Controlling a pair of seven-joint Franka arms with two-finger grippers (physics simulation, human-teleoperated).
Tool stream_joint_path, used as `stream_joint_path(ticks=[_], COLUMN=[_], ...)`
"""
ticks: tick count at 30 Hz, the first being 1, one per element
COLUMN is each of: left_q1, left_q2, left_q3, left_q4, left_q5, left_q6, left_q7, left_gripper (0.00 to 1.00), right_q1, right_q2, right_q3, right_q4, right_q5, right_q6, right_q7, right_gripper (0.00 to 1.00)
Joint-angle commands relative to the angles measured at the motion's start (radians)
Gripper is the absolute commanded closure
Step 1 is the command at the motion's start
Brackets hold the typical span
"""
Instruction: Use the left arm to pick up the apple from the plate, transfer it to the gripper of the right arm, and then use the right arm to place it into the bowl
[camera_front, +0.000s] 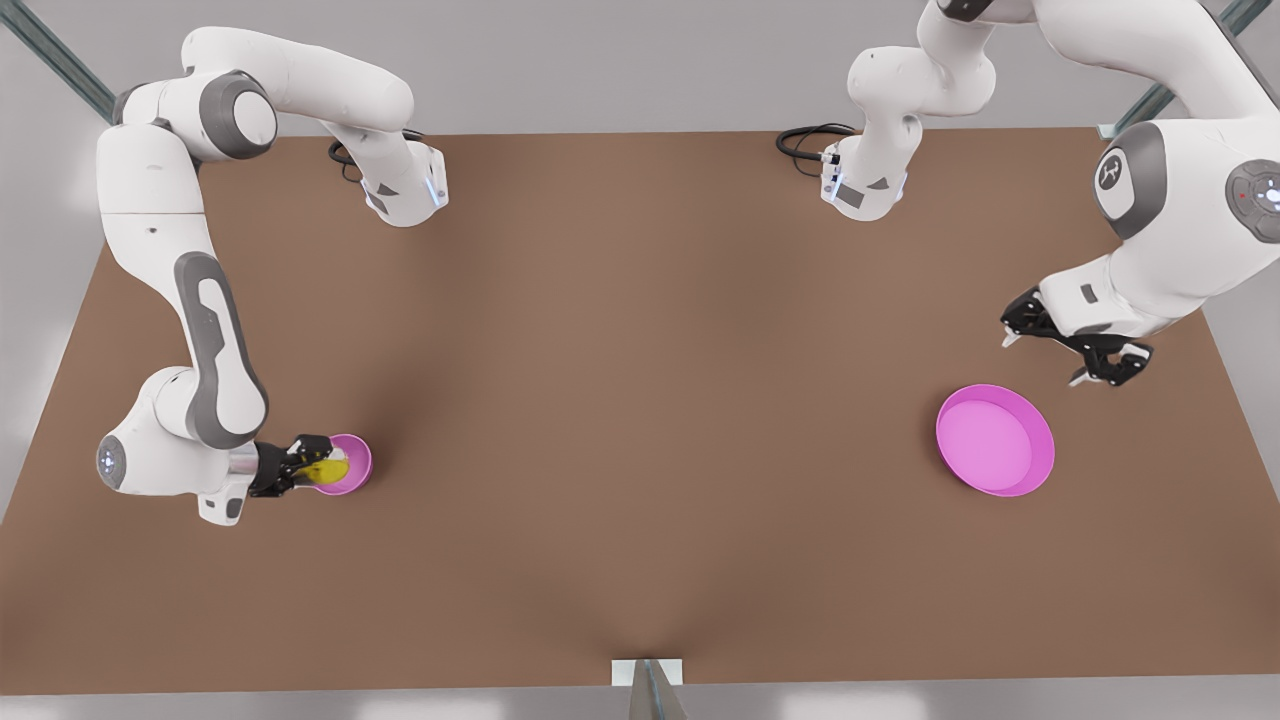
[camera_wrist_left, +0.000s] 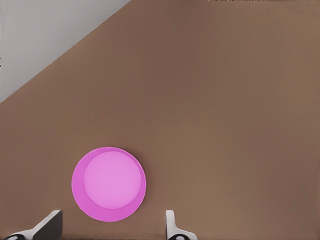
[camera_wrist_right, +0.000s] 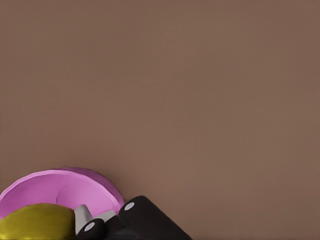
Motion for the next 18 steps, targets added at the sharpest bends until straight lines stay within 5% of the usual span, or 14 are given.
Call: stream_joint_path(ticks=[1,5,6,10,11,13,18], left_q1=[0.001,-0.002,-0.004,-0.002,-0.002,-0.002,-0.002], left_q2=[-0.001,0.013,0.013,0.02,0.02,0.02,0.019], left_q3=[0.0,-0.001,0.0,-0.001,-0.001,-0.001,-0.001], left_q4=[0.0,0.004,0.004,0.004,0.004,0.008,0.02], left_q5=[0.001,0.002,0.001,-0.001,0.001,0.001,-0.028], left_q6=[-0.016,-0.013,-0.013,-0.01,-0.01,-0.013,-0.018], left_q7=[-0.529,-0.673,-0.673,-0.668,-0.642,-0.592,-0.564], left_gripper=[0.0,0.0,0.0,0.0,0.0,0.0,0.0], right_q1=[0.0,0.031,0.142,0.267,0.272,0.396,0.449], right_q2=[-0.001,-0.075,-0.154,-0.403,-0.453,-0.586,-0.555], right_q3=[0.0,0.02,0.016,0.037,0.014,-0.242,-0.244], right_q4=[0.003,0.198,0.311,0.337,0.298,0.134,0.149], right_q5=[-0.012,-0.156,-0.296,-0.357,-0.314,-0.186,-0.223], right_q6=[0.017,-0.141,-0.242,-0.44,-0.446,-0.433,-0.427], right_q7=[0.034,0.185,0.282,0.722,0.771,0.79,0.874], right_gripper=[0.0,0.0,0.0,0.0,0.0,0.0,0.0])
